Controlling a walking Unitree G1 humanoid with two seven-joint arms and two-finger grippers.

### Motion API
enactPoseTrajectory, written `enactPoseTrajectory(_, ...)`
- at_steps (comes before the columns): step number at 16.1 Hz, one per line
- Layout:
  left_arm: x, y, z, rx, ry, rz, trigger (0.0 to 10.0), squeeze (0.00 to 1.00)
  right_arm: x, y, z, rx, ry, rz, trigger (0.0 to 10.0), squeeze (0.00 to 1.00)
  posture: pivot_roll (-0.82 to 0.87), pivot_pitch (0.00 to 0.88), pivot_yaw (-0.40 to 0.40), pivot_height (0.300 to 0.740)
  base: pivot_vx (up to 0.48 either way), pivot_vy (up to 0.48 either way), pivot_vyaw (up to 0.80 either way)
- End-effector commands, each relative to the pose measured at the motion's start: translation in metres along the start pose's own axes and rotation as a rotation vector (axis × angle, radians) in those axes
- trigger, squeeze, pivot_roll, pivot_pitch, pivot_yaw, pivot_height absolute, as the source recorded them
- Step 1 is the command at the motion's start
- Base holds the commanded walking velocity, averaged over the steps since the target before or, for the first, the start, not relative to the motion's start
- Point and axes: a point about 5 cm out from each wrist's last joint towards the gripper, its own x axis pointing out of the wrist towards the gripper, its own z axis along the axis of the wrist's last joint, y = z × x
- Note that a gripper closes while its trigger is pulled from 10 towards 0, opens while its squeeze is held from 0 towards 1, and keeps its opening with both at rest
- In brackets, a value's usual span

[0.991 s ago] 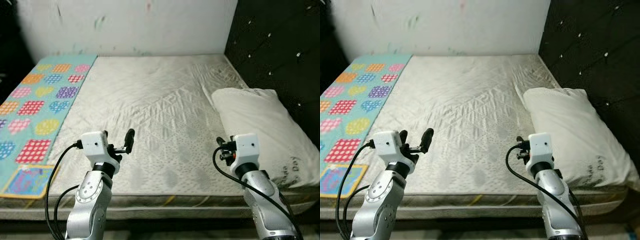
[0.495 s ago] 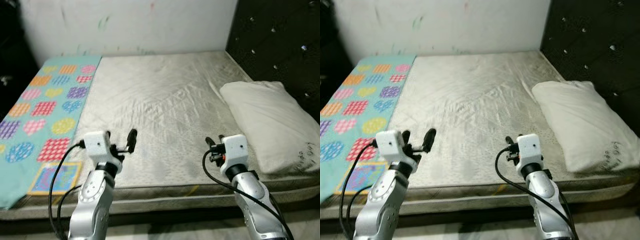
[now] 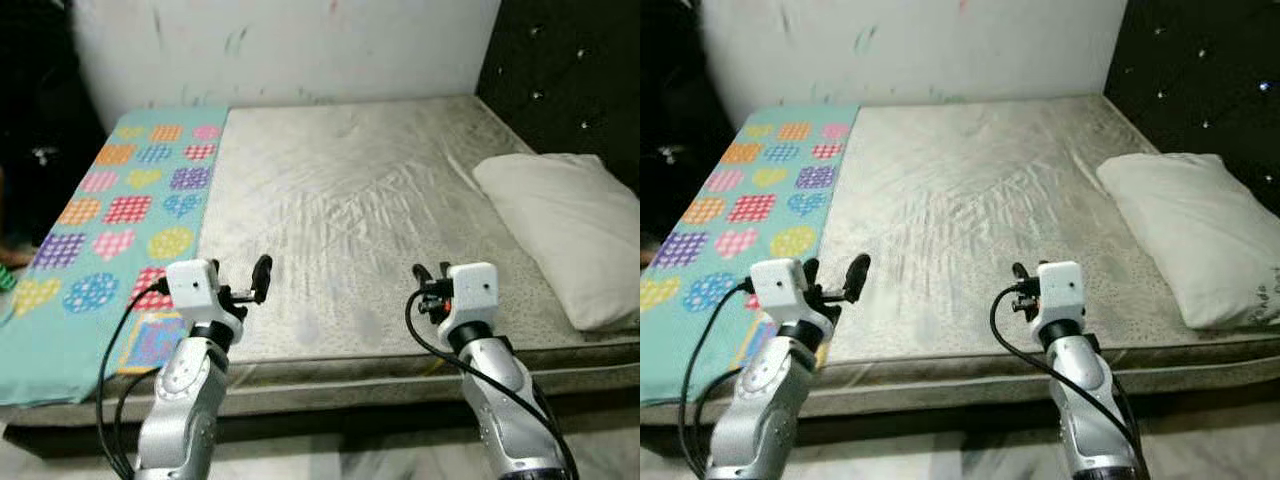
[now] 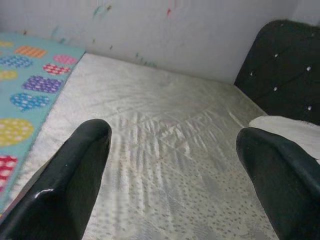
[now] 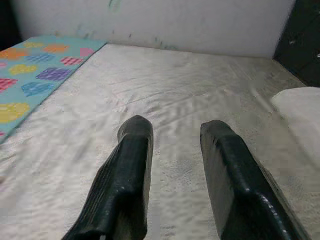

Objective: Clean up the room

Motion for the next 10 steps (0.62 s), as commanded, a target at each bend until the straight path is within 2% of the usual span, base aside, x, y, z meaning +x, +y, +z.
enactPoseTrajectory(1,-0.0046,0.0088,0.0035,0.002,-0.013,0.003,10.0,0.00,0.0036,0.0078,0.0068,0.014,-0.027,0.030,10.0,0.00,-0.18,0.013,0.030,0.740,0.000,0.000,0.00)
enactPoseTrajectory(10,-0.0025,0.0023,0.0042,-0.009,-0.013,-0.043,10.0,0.00,0.0043,0.0063,0.0064,0.014,-0.030,0.032,10.0,0.00,-0.19,0.012,0.033,0.740,0.427,0.000,0.00)
